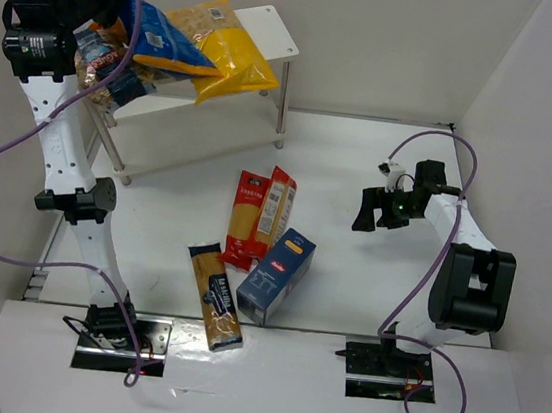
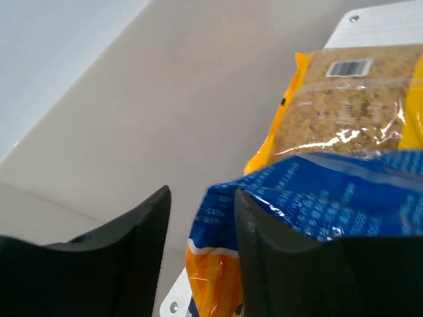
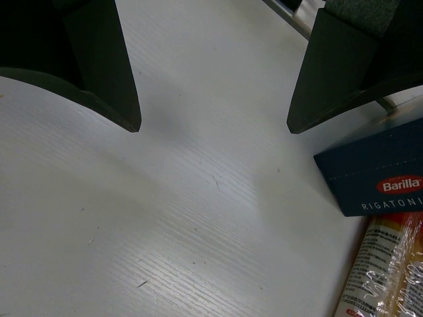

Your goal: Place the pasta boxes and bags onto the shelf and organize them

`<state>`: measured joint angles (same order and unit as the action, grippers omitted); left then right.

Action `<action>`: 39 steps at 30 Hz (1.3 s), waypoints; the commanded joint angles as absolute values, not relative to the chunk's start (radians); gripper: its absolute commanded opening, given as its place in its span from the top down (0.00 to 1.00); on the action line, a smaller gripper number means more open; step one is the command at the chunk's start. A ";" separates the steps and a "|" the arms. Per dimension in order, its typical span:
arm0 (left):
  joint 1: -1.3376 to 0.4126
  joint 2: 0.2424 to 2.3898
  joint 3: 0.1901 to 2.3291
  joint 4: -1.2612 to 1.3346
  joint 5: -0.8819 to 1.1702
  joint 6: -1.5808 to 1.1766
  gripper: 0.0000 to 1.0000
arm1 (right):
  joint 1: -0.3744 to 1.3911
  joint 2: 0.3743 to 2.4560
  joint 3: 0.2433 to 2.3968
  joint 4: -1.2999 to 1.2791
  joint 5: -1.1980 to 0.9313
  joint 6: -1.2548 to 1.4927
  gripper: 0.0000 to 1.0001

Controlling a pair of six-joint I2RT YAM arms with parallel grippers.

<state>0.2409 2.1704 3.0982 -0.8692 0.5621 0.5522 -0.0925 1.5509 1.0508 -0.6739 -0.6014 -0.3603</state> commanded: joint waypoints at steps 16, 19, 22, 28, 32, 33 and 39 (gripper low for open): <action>0.268 2.073 3.137 -0.512 0.371 0.266 0.00 | -0.098 1.559 1.088 -0.695 -0.632 -0.374 0.00; 0.268 2.014 3.137 -0.532 0.386 0.193 0.00 | -0.098 1.559 1.088 -0.695 -0.632 -0.374 0.00; 0.268 1.964 3.137 -0.633 0.437 0.170 0.00 | -0.098 1.559 1.088 -0.695 -0.632 -0.374 0.00; 0.287 1.852 3.137 -0.928 0.693 0.188 0.00 | -0.098 1.528 1.088 -0.704 -0.641 -0.374 0.00; 0.296 1.777 3.137 -1.148 0.833 0.342 0.00 | -0.098 1.519 1.088 -0.704 -0.650 -0.374 0.00; 0.296 1.761 3.137 -1.176 0.845 0.375 0.00 | -0.098 1.508 1.088 -0.704 -0.650 -0.374 0.00; 0.296 1.617 2.966 -1.304 0.850 0.399 0.00 | -0.098 1.490 1.088 -0.704 -0.650 -0.374 0.00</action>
<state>0.2878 1.6775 3.0722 -1.2034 0.8001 0.3557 -0.0925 1.5402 1.0546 -0.6880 -0.6258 -0.3611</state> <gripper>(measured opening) 0.995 0.999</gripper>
